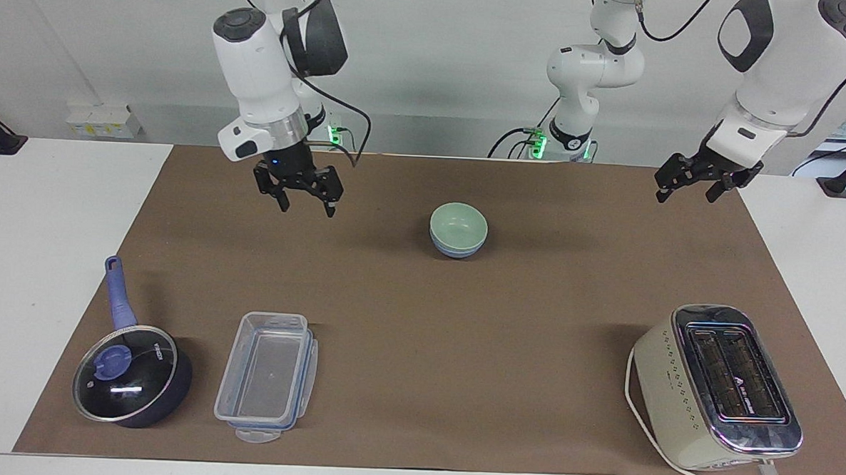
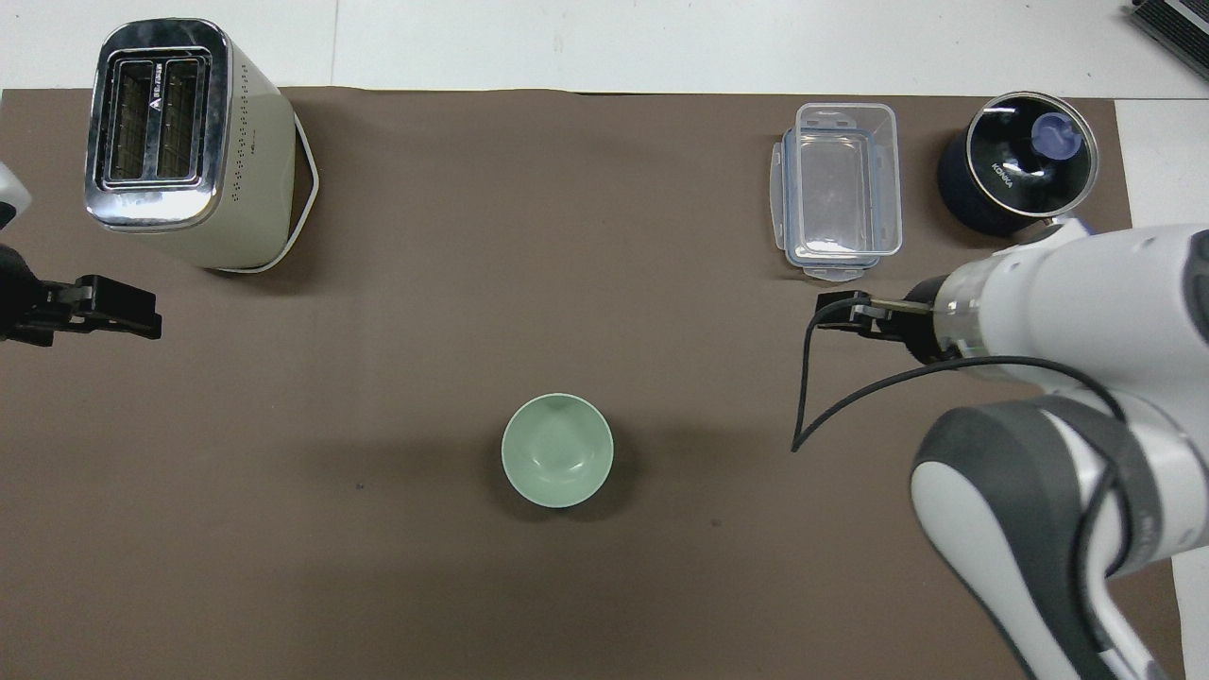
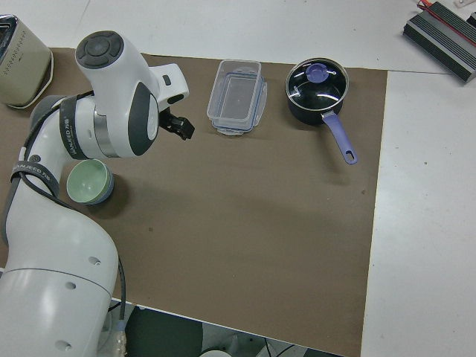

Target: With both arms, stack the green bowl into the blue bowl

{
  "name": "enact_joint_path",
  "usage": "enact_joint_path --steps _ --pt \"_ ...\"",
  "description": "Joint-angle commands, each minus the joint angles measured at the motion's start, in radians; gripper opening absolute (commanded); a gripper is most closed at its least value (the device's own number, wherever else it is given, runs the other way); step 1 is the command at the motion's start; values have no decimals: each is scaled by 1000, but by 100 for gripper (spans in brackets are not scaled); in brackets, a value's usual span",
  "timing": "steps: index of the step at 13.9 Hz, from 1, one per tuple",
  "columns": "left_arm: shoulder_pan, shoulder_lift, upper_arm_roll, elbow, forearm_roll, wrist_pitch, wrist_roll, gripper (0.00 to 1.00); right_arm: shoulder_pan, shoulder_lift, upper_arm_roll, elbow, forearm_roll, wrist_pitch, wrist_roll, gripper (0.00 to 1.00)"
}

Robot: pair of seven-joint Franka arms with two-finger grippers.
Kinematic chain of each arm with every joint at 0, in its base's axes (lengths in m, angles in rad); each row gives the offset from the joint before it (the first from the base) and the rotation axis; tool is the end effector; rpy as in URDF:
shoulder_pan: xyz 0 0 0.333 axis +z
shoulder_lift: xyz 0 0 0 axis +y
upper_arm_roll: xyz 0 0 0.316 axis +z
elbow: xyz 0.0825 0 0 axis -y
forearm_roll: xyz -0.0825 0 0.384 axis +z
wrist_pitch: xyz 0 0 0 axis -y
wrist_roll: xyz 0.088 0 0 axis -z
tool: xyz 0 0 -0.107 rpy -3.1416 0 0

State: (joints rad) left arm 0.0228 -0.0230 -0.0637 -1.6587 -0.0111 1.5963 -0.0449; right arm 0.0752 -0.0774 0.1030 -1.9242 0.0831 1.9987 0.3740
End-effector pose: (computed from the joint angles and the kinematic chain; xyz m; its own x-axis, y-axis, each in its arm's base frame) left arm 0.5470 -0.0239 0.5978 0.9992 0.0044 -0.0398 0.0047 -1.0000 0.0078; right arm 0.5432 0.1044 0.5366 0.9671 -0.2277 0.1132 -0.2140 -0.9692 -0.1217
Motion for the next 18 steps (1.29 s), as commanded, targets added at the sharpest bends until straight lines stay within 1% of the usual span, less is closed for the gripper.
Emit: enact_joint_path --steps 1,3,5,8,10,14,15,17,18 --pt "16 6 -10 19 11 -21 10 100 -73 22 14 143 -26 -140 -62 100" --pt "16 6 -10 19 11 -21 10 100 -103 41 12 244 -28 -248 -96 100" --pt "16 6 -10 19 11 -21 10 100 -133 48 15 330 -49 -320 -121 100" --pt "16 6 -10 19 11 -21 10 100 -137 103 12 459 -89 -438 -145 100" --pt "16 8 -10 19 11 -21 10 100 -137 125 15 520 -126 -495 -150 100" --pt "16 8 -10 19 11 -21 10 100 -132 125 14 518 -111 -511 -162 100" --pt "16 8 -10 19 11 -21 10 100 -130 116 14 504 -106 -512 -162 100" --pt "16 8 -11 19 11 -21 10 100 -130 81 14 444 -105 -503 -165 100" --pt "16 8 -10 19 11 -21 10 100 -130 79 14 441 -105 -503 -167 100"
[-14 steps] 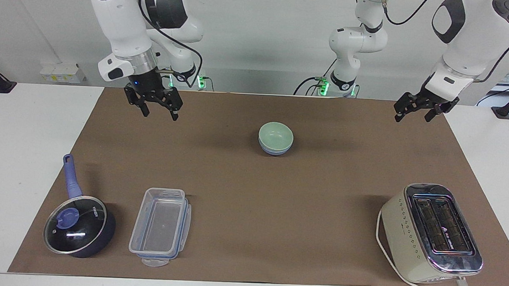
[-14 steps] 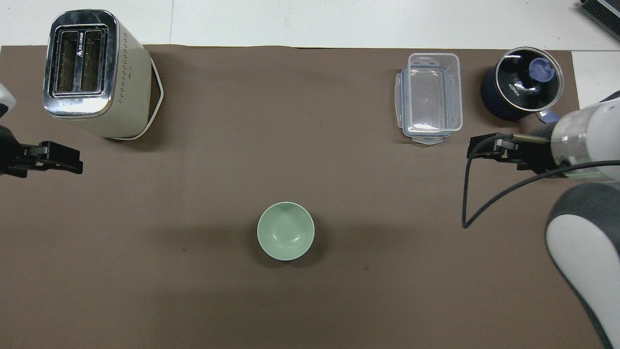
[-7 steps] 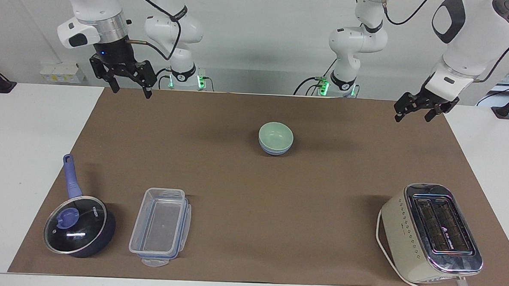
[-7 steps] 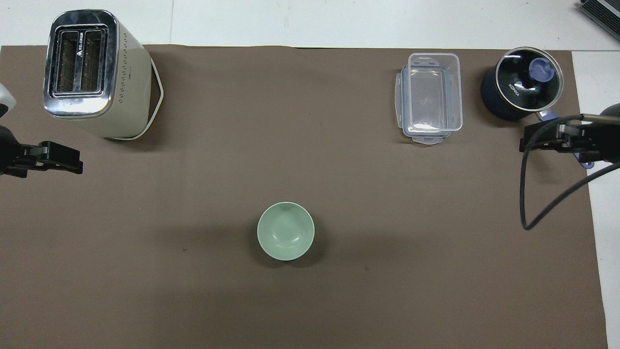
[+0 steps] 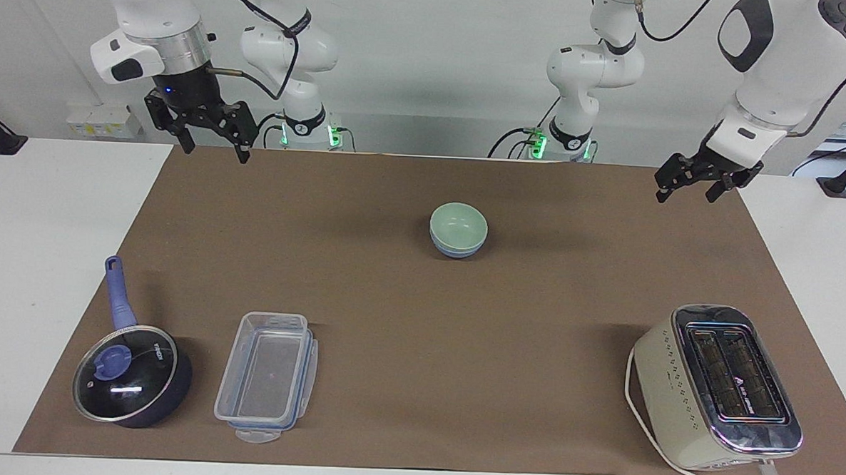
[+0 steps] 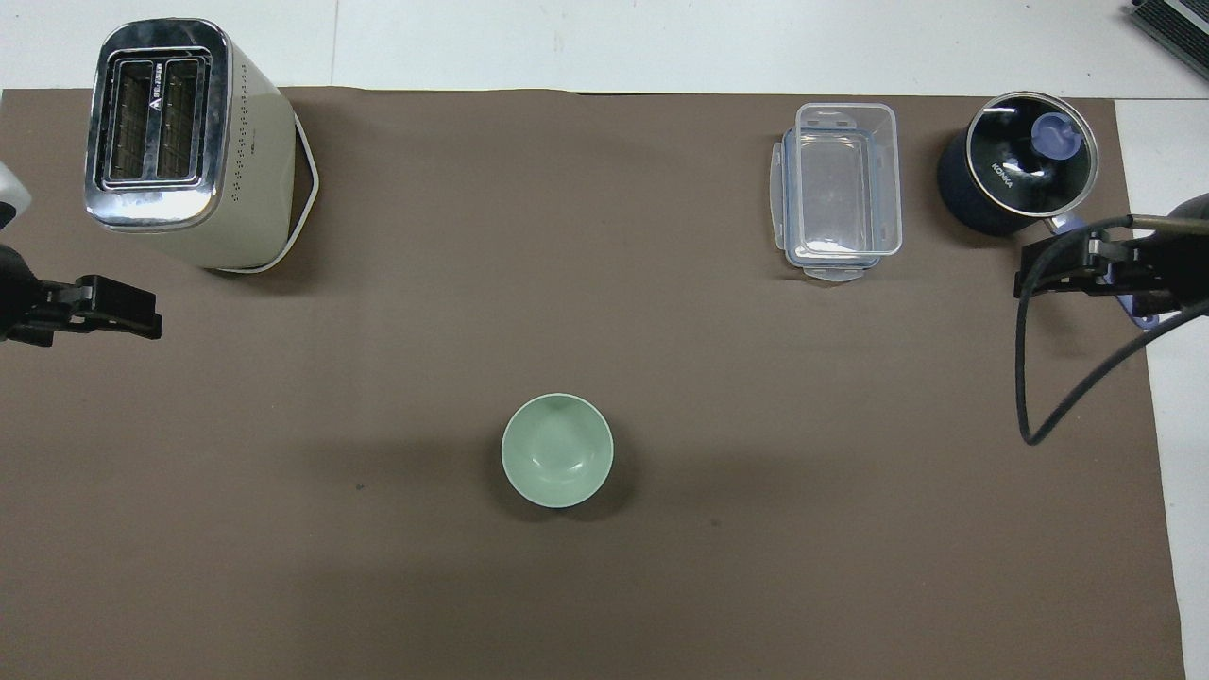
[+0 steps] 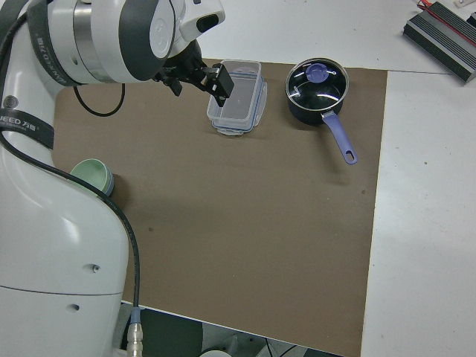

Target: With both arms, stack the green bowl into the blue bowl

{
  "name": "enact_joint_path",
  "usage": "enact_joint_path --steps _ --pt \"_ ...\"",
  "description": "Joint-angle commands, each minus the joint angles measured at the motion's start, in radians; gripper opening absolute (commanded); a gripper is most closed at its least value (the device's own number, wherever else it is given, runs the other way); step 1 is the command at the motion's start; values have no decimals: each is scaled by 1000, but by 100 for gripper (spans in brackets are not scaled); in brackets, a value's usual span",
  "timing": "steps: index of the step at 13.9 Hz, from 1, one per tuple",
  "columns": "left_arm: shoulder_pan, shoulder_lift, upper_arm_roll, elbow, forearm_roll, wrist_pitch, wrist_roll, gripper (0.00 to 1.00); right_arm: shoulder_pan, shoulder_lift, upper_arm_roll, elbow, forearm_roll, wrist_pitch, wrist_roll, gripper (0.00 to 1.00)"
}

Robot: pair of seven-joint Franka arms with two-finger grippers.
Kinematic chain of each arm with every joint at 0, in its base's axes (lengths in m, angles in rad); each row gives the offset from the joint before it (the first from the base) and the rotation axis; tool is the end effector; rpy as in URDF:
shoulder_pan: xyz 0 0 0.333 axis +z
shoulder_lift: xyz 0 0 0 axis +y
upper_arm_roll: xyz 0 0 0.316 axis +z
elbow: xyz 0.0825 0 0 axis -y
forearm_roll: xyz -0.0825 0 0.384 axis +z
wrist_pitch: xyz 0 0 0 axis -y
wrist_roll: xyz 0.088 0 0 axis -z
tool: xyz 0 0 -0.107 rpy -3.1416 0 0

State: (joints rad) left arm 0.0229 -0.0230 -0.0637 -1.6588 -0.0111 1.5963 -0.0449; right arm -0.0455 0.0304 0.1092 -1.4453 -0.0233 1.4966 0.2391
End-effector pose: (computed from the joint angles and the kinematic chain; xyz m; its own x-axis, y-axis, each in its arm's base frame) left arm 0.5470 -0.0239 0.5978 0.9992 0.0045 -0.0399 0.0048 -1.0000 0.0078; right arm 0.5558 0.0317 0.6599 0.9840 -0.1763 0.0252 -0.1767 -0.9842 0.0143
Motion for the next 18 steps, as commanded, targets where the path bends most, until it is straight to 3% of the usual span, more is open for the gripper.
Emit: enact_joint_path --steps 1,5,18 --pt "15 8 -10 19 11 -21 10 100 -10 -29 7 -41 2 -1 -32 100" --pt "15 6 -10 19 11 -21 10 100 -10 -67 7 -96 2 1 -35 100" --pt "15 8 -10 19 11 -21 10 100 -10 -66 6 -96 20 4 -35 100"
